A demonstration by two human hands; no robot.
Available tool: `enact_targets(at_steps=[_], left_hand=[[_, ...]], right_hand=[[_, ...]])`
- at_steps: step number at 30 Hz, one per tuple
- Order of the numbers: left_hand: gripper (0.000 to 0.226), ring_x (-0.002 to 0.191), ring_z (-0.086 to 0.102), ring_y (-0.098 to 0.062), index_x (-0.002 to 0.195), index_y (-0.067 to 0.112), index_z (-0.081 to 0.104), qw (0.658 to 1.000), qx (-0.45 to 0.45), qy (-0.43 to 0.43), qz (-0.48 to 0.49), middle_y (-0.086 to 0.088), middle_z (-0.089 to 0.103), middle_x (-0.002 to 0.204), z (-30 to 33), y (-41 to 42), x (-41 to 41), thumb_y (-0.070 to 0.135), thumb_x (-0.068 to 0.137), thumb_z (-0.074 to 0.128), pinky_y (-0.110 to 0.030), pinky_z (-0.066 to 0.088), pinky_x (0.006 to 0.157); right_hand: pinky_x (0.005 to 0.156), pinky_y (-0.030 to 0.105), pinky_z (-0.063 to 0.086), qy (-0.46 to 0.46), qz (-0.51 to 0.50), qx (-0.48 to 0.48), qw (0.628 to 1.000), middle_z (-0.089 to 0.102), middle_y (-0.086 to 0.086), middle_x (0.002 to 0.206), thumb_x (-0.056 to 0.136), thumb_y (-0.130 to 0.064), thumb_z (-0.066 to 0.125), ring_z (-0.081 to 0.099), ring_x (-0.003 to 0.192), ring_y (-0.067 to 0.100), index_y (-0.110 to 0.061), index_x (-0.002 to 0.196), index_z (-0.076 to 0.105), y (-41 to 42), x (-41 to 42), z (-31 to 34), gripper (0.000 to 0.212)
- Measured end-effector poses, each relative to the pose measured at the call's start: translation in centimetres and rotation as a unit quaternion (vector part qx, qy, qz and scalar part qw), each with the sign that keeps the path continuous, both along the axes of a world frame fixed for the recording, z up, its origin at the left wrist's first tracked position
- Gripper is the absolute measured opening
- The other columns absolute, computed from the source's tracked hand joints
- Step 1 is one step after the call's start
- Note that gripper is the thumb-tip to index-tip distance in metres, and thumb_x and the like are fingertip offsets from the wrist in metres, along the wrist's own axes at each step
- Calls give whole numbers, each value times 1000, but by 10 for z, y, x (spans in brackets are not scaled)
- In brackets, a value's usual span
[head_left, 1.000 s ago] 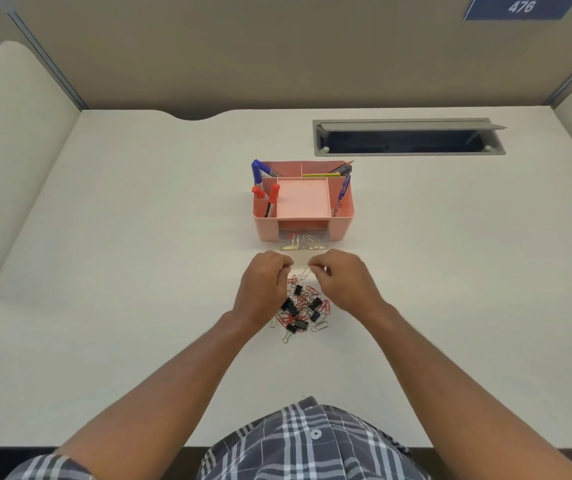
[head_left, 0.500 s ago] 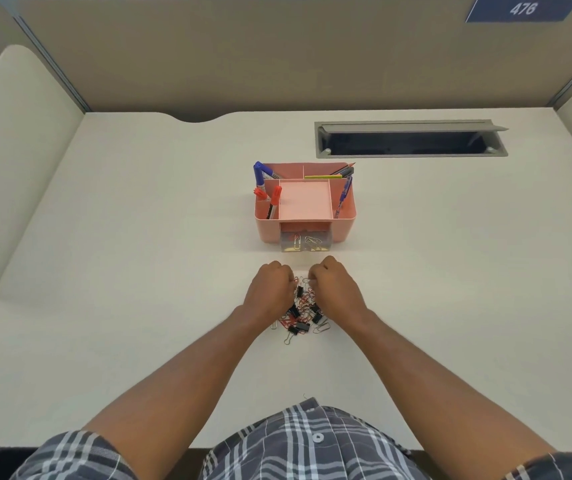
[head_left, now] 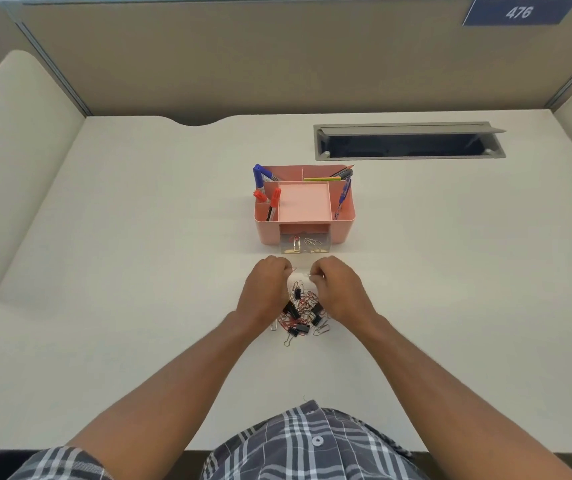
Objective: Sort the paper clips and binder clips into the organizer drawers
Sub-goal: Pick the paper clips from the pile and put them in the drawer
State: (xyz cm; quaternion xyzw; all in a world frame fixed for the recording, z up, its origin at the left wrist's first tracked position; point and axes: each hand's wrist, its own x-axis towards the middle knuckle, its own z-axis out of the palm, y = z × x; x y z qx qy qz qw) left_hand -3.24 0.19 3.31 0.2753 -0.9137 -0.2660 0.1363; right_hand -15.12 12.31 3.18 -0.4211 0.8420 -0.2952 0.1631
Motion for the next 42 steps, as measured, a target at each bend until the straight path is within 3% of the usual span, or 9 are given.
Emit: enact_targets(at_steps=[5,12,18,20,23,26,28,33,42], left_hand=[[15,86,56,-26,101,2,67,993,-58,105,13,-12,65,93,29,-10,-17,1,93,54,-35,48,74],[17,74,59,-25,95,5,70,993,-71,92,8,-10,70,83,45,-21,-44,8,95,53,-41,51,63],[9,76,51,-13,89,14,61,989,-48,137,18,1,62,83,32,-14,-21,6,91,57,-21,41,64],[10,74,51,-16,90,15,60,992,-33,117,20,0,61,82,18,-6,-6,5,89,58,-25,42,64],[14,84,57,-22,98,12,66,999,2,32,3,-3,64,90,-4,1,12,5,89,57,-34,49,72],[23,97,58,-23,112,16,66,995,38,-84,-25,-5,62,104,-14,-1,15,9,94,53,-38,50,81],[24,100,58,-24,115,17,65,990,48,-130,-41,-7,60,108,-16,-4,14,12,94,55,-39,50,84],[18,99,57,-24,109,15,65,986,37,-154,-55,-6,58,107,-18,-8,9,16,91,62,-34,49,82],[12,89,55,-25,88,13,64,988,26,-144,-40,-7,59,95,-21,-4,6,8,90,54,-33,46,74]], right_hand=[[74,21,44,50,-46,-167,984,64,0,91,90,-3,55,56,83,12,-11,95,66,-10,-14,38,14],[73,32,49,80,-37,-121,989,70,8,92,92,-3,54,58,84,22,-8,97,71,-37,-30,49,19],[75,18,48,67,2,-197,978,70,-3,91,89,-7,58,60,84,9,-15,96,70,-19,-17,44,15],[76,23,50,43,45,-164,985,71,-3,93,90,-8,59,61,84,10,-14,99,71,-9,-9,34,16],[88,36,51,10,62,10,998,71,4,106,93,-11,53,64,98,21,-13,110,71,-5,-1,13,25],[84,40,51,10,54,110,992,67,9,102,97,-15,48,62,95,29,-11,109,71,-7,4,-2,26],[75,39,51,16,41,126,991,63,10,91,97,-17,48,62,87,31,-8,96,70,-11,8,-6,25],[67,34,45,47,-4,151,987,63,11,87,93,-30,60,61,81,29,-8,87,65,-26,18,-9,23],[75,36,53,25,-4,193,981,64,12,95,89,-12,56,62,86,30,-6,91,68,-25,13,-9,13]])
